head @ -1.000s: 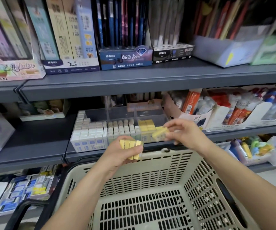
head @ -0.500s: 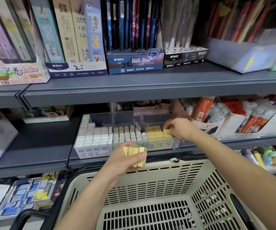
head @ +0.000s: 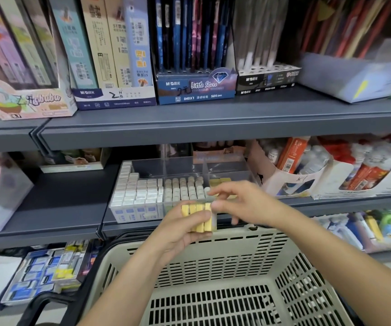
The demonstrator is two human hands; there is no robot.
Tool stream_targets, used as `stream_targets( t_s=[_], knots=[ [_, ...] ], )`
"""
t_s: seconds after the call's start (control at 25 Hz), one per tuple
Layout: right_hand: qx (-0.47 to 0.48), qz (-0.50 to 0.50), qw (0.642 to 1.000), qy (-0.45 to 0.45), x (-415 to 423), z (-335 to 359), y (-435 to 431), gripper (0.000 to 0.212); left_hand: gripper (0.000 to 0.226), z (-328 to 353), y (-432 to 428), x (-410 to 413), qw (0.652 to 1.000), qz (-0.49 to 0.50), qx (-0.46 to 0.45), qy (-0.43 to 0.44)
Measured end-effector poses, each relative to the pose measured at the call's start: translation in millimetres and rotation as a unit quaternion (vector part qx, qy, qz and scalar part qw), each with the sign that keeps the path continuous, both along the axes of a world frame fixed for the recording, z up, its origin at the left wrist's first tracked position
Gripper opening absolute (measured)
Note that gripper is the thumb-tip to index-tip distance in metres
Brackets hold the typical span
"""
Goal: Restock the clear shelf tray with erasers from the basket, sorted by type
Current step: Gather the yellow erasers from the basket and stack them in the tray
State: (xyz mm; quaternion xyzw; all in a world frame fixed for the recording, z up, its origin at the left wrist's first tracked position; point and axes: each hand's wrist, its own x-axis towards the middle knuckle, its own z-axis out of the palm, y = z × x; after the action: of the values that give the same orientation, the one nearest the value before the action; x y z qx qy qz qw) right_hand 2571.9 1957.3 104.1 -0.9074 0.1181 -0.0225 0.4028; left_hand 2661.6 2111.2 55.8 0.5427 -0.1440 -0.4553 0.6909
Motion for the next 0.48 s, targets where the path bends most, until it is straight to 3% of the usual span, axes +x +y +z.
stream_targets(
  t_s=[0.16,0.36,0.48],
  knots=[
    [0.007,-0.025,1.0,-0.002,-8,1,2,0.003,0.031,2,-9,-11,1.0,-0.011,0.002,-0.02],
    [0.092,-0.055,0.993,0.046,-15,1,-24,0.02,0.031,1,-11,-11,0.999,0.027,-0.014,-0.013],
    [0.054,-0.108,0.992,-0.031,-12,11,-46,0.018,0.035,0,-8,-5,0.999,0.049,-0.012,-0.009]
  ],
)
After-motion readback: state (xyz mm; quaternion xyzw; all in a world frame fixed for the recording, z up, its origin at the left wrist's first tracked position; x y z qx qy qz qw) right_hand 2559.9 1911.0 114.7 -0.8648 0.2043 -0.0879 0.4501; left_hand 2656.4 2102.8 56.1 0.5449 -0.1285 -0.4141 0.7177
